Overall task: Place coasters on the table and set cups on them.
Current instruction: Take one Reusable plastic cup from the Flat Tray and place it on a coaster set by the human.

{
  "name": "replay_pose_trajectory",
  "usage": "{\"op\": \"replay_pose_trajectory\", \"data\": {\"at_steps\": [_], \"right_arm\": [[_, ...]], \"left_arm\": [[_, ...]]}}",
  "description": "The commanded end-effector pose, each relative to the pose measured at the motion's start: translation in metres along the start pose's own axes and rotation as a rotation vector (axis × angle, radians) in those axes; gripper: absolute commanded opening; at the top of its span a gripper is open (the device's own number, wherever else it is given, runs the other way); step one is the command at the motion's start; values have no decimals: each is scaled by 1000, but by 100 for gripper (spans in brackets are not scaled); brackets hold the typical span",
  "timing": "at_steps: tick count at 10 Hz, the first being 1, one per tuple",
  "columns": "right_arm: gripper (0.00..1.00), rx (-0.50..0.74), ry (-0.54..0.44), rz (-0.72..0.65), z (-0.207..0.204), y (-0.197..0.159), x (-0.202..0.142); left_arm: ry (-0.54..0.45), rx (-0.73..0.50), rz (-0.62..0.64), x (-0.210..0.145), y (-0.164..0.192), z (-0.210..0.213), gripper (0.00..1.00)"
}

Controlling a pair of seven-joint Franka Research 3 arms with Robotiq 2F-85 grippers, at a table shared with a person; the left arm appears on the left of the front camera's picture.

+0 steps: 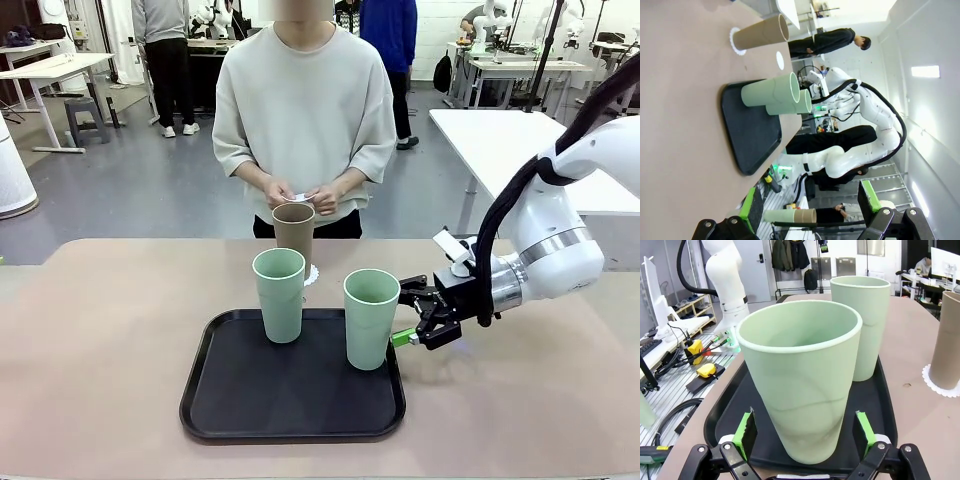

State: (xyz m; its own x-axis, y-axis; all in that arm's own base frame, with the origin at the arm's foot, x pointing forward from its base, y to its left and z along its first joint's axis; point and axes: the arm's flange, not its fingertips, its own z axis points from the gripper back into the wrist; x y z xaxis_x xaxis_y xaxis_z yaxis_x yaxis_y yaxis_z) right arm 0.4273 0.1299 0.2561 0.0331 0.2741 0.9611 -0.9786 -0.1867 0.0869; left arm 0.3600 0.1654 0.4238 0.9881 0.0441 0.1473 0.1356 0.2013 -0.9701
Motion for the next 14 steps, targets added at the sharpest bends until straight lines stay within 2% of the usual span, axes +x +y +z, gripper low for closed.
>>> {"op": "replay_pose_trajectory", "data": {"at_steps": [1, 10, 11, 12, 13, 14], "right_arm": [[100, -2, -28, 25, -11, -7, -1], [100, 75, -29, 36, -46, -18, -4], [88, 134, -51, 58, -45, -21, -5], [40, 116, -42, 50, -45, -19, -3], [28, 111, -43, 47, -44, -18, -4], [0, 109, -45, 47, -44, -19, -4]], "left_arm": [[-5, 2, 3, 0, -2, 2, 100], [-5, 2, 3, 0, -2, 2, 100], [-5, 2, 3, 0, -2, 2, 100], [-5, 2, 3, 0, -2, 2, 100], [-5, 2, 3, 0, -2, 2, 100], [-5, 2, 3, 0, -2, 2, 100]]}}
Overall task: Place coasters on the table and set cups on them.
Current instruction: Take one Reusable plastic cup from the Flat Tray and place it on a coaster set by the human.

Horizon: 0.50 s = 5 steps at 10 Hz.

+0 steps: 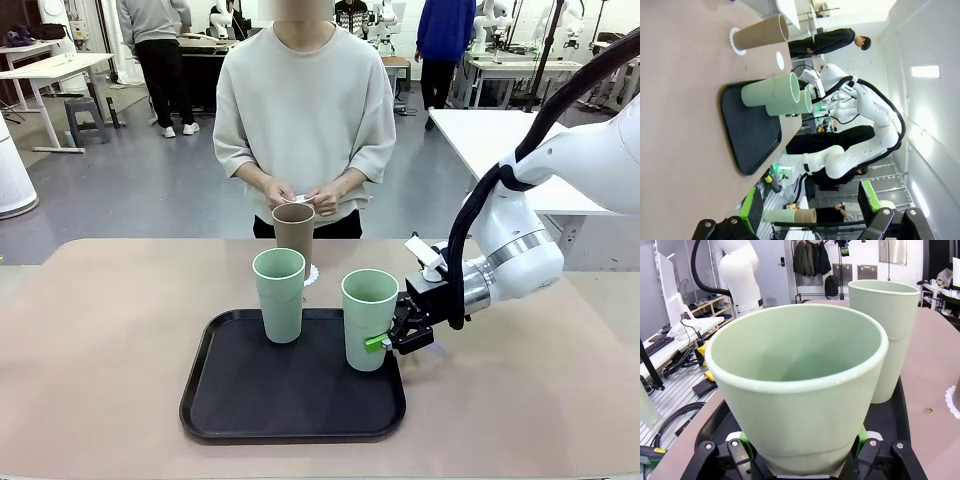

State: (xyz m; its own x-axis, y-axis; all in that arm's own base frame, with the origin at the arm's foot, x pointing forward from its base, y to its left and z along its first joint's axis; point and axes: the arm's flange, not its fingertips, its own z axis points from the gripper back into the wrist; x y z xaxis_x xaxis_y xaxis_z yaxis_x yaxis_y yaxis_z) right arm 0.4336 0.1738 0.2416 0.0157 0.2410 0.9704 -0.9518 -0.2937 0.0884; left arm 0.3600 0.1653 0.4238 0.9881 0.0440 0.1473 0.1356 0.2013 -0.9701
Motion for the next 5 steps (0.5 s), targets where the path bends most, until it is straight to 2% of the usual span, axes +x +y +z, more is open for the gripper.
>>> {"op": "replay_pose_trajectory", "data": {"at_steps": [1, 3, 4, 5], "right_arm": [[0, 0, -15, 23, -1, -3, -1], [0, -37, -24, 21, 7, 4, 16], [0, -62, -10, 51, 13, 12, 46], [0, -74, -37, 74, 21, 17, 77]], "left_arm": [[-5, 2, 3, 0, -2, 2, 100], [-5, 2, 3, 0, -2, 2, 100], [-5, 2, 3, 0, -2, 2, 100], [-5, 2, 3, 0, -2, 2, 100]]}}
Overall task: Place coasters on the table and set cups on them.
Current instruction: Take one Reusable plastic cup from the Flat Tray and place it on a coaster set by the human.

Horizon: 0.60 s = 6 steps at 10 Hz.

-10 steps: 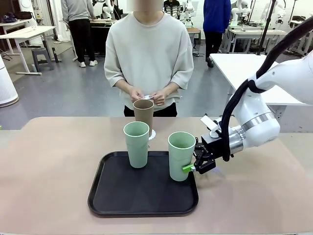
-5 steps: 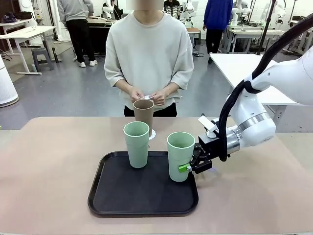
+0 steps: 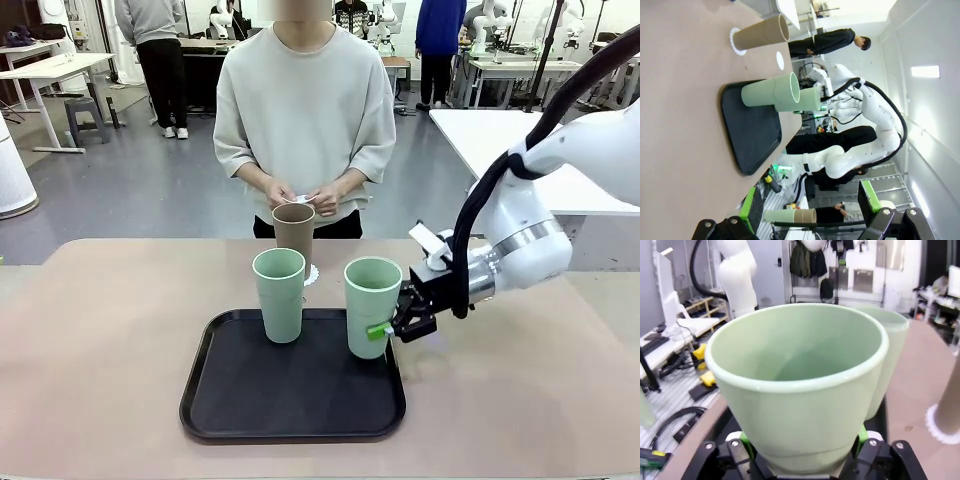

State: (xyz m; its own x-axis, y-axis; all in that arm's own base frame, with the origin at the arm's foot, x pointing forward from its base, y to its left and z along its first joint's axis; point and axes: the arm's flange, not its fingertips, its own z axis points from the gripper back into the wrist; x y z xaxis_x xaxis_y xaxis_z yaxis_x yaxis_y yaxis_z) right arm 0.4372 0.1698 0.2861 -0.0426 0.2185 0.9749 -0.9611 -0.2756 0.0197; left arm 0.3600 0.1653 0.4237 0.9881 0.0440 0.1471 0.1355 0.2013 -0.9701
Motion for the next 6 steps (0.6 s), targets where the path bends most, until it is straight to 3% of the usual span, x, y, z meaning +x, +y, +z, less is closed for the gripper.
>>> {"op": "replay_pose_trajectory", "data": {"at_steps": [1, 6], "right_arm": [[0, -50, -56, 15, 15, 13, 64], [0, -77, -25, -53, 13, 15, 168]], "left_arm": [[-5, 2, 3, 0, -2, 2, 100], [-5, 2, 3, 0, -2, 2, 100]]}}
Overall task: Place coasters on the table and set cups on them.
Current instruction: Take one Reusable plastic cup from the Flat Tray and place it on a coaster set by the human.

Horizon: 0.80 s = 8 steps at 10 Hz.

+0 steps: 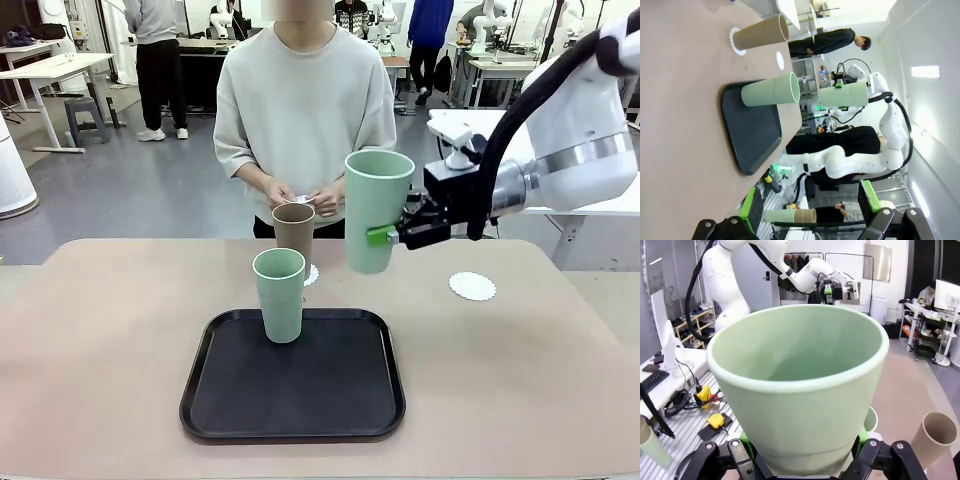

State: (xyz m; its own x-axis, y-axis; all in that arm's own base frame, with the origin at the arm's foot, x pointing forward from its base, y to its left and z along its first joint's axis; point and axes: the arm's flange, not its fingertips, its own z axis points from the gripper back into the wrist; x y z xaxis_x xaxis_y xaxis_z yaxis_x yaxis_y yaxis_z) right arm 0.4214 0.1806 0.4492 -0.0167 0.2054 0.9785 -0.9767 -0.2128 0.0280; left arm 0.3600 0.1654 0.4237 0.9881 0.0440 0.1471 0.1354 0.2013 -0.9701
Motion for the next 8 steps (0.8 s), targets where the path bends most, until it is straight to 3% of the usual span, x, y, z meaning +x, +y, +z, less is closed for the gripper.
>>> {"op": "replay_pose_trajectory", "data": {"at_steps": [1, 8], "right_arm": [[0, -23, 13, -44, -10, 1, 12], [0, 1, 8, -13, -3, 2, 9]], "left_arm": [[-5, 2, 3, 0, -2, 2, 100], [-5, 2, 3, 0, -2, 2, 100]]}}
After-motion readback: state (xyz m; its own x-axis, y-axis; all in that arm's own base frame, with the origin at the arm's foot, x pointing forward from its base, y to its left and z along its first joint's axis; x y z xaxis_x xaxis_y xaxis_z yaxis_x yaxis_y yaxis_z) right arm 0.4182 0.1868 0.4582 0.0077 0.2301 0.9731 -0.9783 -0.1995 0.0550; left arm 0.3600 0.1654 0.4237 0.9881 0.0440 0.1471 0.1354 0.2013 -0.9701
